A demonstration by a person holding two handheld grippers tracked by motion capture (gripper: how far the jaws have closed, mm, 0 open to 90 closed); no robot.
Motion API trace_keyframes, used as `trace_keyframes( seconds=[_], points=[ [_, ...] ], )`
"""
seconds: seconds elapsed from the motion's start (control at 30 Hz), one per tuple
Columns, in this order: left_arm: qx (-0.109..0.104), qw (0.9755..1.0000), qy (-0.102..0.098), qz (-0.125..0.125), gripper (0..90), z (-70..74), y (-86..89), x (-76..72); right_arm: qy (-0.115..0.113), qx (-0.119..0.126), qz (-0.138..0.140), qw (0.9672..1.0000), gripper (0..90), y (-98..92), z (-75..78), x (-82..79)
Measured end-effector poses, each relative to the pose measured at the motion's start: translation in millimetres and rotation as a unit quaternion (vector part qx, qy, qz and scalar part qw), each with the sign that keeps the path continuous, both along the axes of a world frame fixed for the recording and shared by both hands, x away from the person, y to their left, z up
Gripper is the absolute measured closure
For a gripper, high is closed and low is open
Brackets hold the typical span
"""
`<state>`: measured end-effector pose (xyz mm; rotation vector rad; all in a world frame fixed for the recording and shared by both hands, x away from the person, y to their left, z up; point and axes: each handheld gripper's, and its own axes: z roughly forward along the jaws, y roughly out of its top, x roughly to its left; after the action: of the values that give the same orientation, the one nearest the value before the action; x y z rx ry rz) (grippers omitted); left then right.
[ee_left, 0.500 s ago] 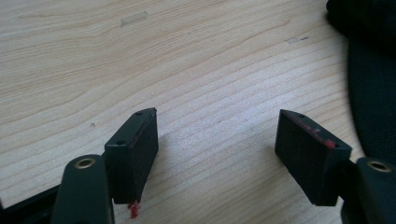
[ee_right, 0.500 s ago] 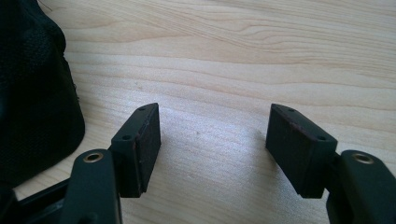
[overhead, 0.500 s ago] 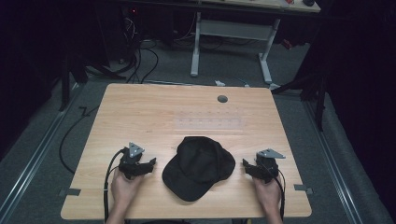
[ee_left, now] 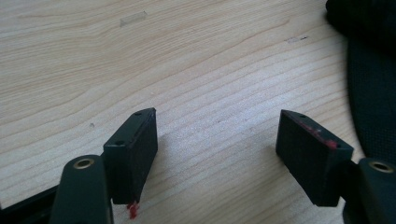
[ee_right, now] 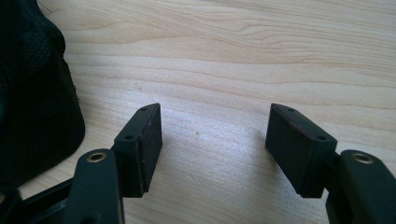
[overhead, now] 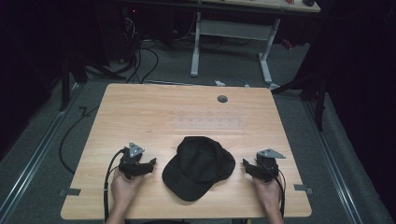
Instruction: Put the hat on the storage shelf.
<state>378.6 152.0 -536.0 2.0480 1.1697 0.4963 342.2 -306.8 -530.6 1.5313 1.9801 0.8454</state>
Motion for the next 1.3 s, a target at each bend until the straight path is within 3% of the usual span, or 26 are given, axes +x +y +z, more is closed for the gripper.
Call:
trace_keyframes(
  seconds=[0.5, 0.6, 0.83, 0.93, 1.2, 1.3],
  points=[
    [0.001, 1.0, 0.0, 0.001, 29.6, 0.0, -0.3, -0.1, 0.0, 0.003, 0.001, 1.0, 38.1, 0.0, 0.2, 1.4],
    [0.001, 1.0, 0.0, 0.0, 29.6, 0.0, -0.3, -0.1, 0.004, 0.024, -0.001, 0.9997, 39.8, -3.6, 2.1, -0.3],
    [0.001, 1.0, 0.0, 0.001, 29.6, 0.0, -0.3, -0.1, -0.009, 0.039, 0.002, 0.9992, 41.0, -3.6, 8.1, -5.6],
    [0.001, 1.0, 0.0, 0.001, 29.6, 0.0, -0.3, -0.1, -0.017, 0.054, 0.009, 0.9984, 40.6, -3.8, 12.9, -11.0],
    [0.001, 1.0, 0.0, 0.001, 29.6, 0.0, -0.3, -0.1, -0.002, 0.07, 0.032, 0.997, 37.7, -3.6, 17.0, -18.5],
    [0.001, 1.0, 0.0, 0.001, 29.6, 0.0, -0.3, -0.2, -0.011, 0.077, 0.039, 0.9962, 36.7, -0.9, 23.3, -24.1]
  ],
)
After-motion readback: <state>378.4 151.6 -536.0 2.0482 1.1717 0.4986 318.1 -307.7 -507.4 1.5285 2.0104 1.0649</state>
